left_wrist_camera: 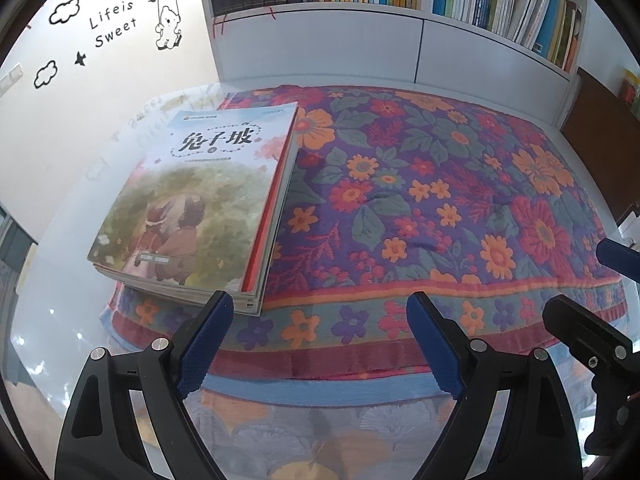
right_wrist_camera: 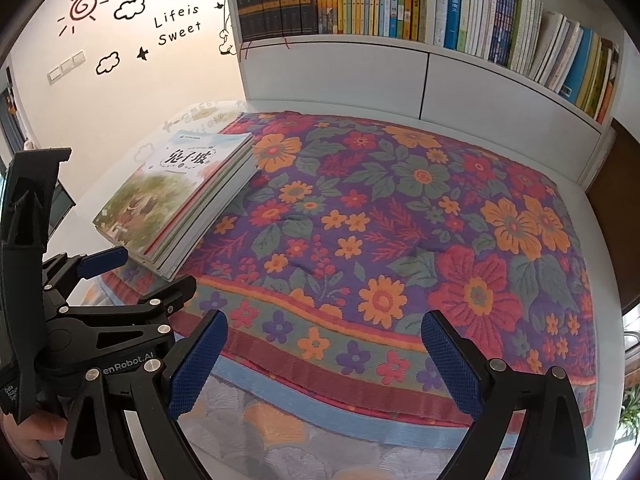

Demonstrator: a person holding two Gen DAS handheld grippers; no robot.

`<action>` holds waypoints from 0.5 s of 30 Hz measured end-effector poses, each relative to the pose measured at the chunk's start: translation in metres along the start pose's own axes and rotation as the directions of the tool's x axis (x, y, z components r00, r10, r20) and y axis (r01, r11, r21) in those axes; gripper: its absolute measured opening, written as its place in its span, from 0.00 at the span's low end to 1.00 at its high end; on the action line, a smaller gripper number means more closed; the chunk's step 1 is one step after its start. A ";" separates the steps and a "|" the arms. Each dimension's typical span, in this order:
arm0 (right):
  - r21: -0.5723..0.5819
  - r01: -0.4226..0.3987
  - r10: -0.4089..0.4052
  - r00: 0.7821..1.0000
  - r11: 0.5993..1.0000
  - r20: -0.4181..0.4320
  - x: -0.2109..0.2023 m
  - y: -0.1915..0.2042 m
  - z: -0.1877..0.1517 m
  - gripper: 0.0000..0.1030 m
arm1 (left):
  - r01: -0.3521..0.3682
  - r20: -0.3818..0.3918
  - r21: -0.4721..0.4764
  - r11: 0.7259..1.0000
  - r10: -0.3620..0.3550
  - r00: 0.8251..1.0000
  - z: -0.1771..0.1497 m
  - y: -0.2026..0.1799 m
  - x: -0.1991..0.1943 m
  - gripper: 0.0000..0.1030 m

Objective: Organize books

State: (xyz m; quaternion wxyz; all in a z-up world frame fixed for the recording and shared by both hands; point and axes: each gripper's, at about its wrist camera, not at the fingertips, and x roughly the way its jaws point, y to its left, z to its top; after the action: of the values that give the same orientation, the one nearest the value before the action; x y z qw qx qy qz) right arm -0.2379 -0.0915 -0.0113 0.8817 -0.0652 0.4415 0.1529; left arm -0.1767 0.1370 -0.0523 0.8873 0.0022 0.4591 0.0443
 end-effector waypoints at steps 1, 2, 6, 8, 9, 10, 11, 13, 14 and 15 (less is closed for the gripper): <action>0.002 0.001 -0.001 1.000 1.000 0.000 0.001 -0.001 0.000 0.94 | 0.001 -0.002 0.002 1.000 -0.001 1.000 0.000 -0.001 0.001 0.85; 0.005 0.003 -0.003 1.000 1.000 -0.001 0.001 -0.002 0.000 0.94 | 0.004 -0.004 0.003 1.000 -0.004 1.000 0.000 -0.002 0.001 0.85; 0.016 0.006 -0.006 1.000 1.000 0.000 0.001 -0.005 0.000 0.94 | 0.012 -0.004 0.010 1.000 -0.012 1.000 0.002 -0.005 0.003 0.85; 0.023 0.008 -0.008 1.000 1.000 -0.001 0.002 -0.008 0.000 0.94 | 0.020 -0.005 0.009 1.000 -0.020 1.000 0.002 -0.006 0.004 0.85; 0.026 0.009 -0.009 1.000 1.000 -0.002 0.002 -0.009 0.000 0.94 | 0.022 -0.005 0.010 1.000 -0.022 1.000 0.002 -0.007 0.004 0.85; 0.030 0.010 -0.010 1.000 0.999 -0.002 0.003 -0.010 0.000 0.94 | 0.022 -0.005 0.013 1.000 -0.022 1.000 0.002 -0.008 0.005 0.85; 0.035 0.010 -0.010 1.000 0.999 -0.002 0.003 -0.011 0.000 0.94 | 0.021 -0.005 0.015 1.000 -0.021 1.000 0.003 -0.008 0.005 0.85; 0.040 0.010 -0.010 1.000 0.999 -0.004 0.004 -0.013 0.001 0.94 | 0.023 -0.001 0.019 1.000 -0.023 1.000 0.003 -0.010 0.005 0.85; 0.041 0.011 -0.010 1.000 0.999 -0.005 0.004 -0.014 0.001 0.94 | 0.026 0.005 0.018 1.000 -0.026 1.000 0.003 -0.010 0.005 0.85; 0.042 0.011 -0.011 1.000 0.999 -0.005 0.005 -0.014 0.001 0.94 | 0.025 0.008 0.018 1.000 -0.025 1.000 0.003 -0.011 0.004 0.86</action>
State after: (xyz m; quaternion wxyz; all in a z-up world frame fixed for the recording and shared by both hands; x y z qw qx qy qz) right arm -0.2304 -0.1037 -0.0149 0.8826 -0.0492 0.4465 0.1386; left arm -0.1706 0.1266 -0.0543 0.8896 0.0047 0.4558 0.0289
